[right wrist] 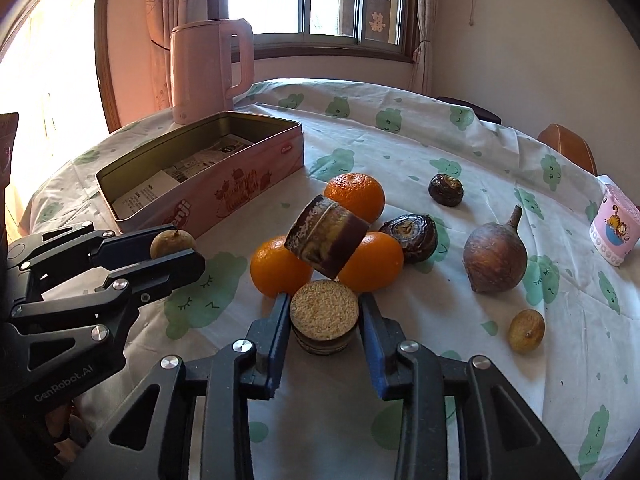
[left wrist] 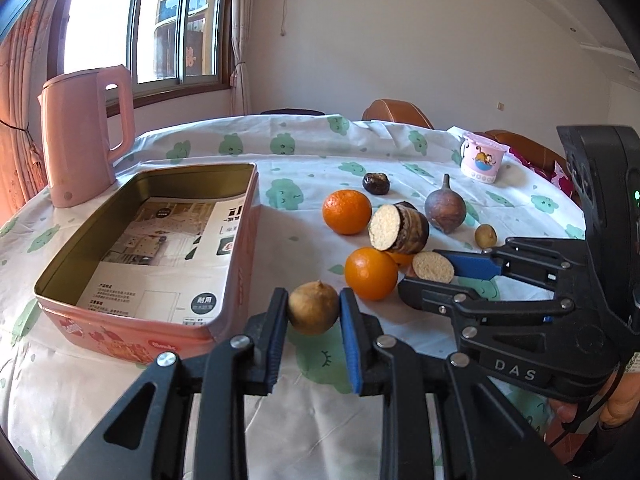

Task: Organize fruits
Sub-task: 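Grasp the small brown round fruit with the left tool while the right tool grasps the round sliced cake, then carry the brown fruit with the left tool while the right tool carries the cake over the tin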

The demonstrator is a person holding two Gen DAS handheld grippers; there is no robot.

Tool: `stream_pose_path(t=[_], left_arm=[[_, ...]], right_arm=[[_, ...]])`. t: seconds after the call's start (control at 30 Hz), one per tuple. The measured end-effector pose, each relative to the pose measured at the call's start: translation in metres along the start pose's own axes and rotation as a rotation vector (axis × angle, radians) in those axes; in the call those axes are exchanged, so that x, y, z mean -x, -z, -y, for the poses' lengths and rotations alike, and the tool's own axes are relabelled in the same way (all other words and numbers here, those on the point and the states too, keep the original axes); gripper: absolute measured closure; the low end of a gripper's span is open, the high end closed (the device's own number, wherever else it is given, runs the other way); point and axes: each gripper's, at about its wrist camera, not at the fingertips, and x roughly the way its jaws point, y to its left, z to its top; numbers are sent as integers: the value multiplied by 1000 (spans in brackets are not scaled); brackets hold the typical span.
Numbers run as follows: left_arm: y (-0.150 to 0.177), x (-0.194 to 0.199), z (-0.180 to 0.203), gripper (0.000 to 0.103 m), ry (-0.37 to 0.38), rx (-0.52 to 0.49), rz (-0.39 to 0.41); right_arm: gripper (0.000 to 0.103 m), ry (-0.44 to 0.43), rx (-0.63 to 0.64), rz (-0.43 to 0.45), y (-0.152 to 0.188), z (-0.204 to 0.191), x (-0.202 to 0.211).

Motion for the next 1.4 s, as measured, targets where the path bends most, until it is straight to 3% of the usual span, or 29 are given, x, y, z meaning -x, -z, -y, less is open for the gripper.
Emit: stream_pose_path(t=[0.27, 0.67, 1.4], left_arm=[[0, 5, 1, 76, -7, 0, 23], [-2, 14, 3, 76, -8, -3, 60], [-5, 27, 7, 76, -15, -1, 126]], right_arm=[[67, 51, 13, 83, 3, -3, 13], [67, 41, -16, 190, 8, 1, 31], [67, 62, -21, 286, 14, 3, 46]])
